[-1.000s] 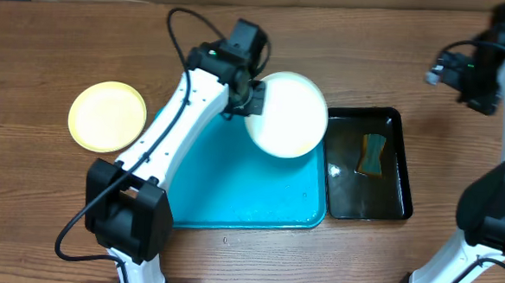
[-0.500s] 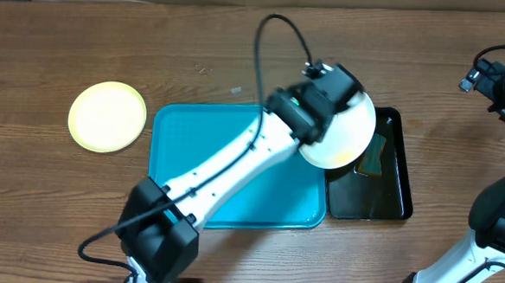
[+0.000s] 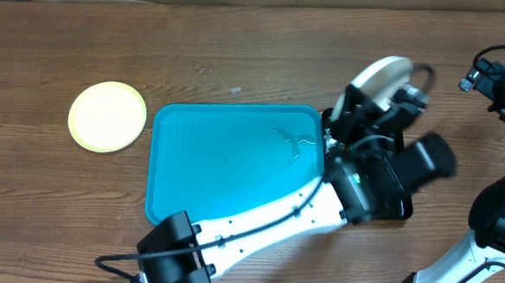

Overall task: Clean dirty plates on tray and stack at the side
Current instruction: 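Lift the white plate by its rim with the left gripper and tilt it, then swing the white plate left and stack it on the plate pile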

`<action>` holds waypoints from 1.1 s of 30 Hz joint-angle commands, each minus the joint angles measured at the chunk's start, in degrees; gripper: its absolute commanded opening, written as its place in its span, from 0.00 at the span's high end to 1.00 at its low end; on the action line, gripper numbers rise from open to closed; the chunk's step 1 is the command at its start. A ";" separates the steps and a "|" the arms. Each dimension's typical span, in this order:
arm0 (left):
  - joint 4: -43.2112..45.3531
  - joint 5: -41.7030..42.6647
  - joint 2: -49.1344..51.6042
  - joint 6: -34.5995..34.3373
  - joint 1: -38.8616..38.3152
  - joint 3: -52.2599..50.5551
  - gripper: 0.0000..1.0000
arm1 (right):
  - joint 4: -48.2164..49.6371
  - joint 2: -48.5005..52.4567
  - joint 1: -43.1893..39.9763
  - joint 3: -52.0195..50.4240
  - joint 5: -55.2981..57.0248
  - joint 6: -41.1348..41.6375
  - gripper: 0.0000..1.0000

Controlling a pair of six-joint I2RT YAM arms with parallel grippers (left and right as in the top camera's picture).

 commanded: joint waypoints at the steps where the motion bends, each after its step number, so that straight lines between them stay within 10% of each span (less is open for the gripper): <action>1: 8.85 -9.53 0.39 19.50 -1.79 1.25 0.96 | 0.35 -0.48 -0.07 0.83 0.37 0.00 0.00; 8: 31.61 -9.53 0.37 42.12 -2.95 1.25 0.96 | 0.35 -0.48 -0.07 0.83 0.37 0.00 0.00; 14: 36.79 -9.60 0.39 44.28 -2.93 1.16 0.96 | 0.35 -0.48 -0.07 0.83 0.37 0.00 0.00; 24: 15.80 -11.02 0.42 11.85 -2.08 -0.26 0.96 | 0.35 -0.48 -0.07 0.83 0.37 0.00 0.00; 33: -14.91 17.29 0.15 -22.86 3.17 -1.90 0.96 | 0.35 -0.48 -0.07 0.83 0.37 0.00 0.00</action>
